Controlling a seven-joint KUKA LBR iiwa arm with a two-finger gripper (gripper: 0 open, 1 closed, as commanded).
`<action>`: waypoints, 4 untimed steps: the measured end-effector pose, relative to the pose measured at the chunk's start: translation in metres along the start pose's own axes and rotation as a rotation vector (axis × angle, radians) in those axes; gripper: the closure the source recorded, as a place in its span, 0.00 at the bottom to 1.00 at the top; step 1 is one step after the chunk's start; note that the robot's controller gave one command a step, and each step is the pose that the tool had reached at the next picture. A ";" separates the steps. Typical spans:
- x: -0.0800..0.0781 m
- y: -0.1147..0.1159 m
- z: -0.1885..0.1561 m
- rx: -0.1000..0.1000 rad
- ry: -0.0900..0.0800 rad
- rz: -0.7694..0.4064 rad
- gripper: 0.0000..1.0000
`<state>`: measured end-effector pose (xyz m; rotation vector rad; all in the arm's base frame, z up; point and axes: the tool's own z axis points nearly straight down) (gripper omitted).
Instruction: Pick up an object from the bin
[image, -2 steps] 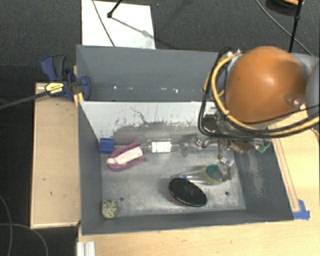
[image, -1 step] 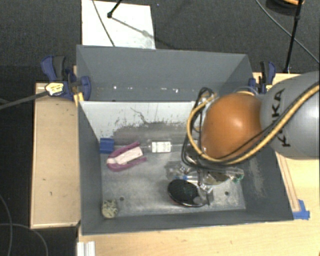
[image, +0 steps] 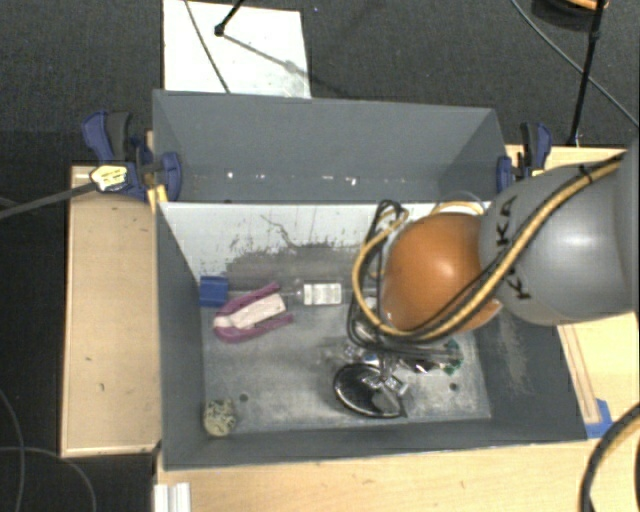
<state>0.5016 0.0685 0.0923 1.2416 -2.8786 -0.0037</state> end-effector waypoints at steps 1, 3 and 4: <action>-0.003 -0.004 0.020 0.009 -0.003 -1.030 0.00; -0.002 -0.003 0.018 0.009 -0.007 -1.308 1.00; 0.005 0.007 -0.135 0.014 -0.004 -1.326 1.00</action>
Offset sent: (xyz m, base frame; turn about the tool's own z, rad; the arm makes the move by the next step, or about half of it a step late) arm 0.0042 -0.0008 -0.0223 -1.0313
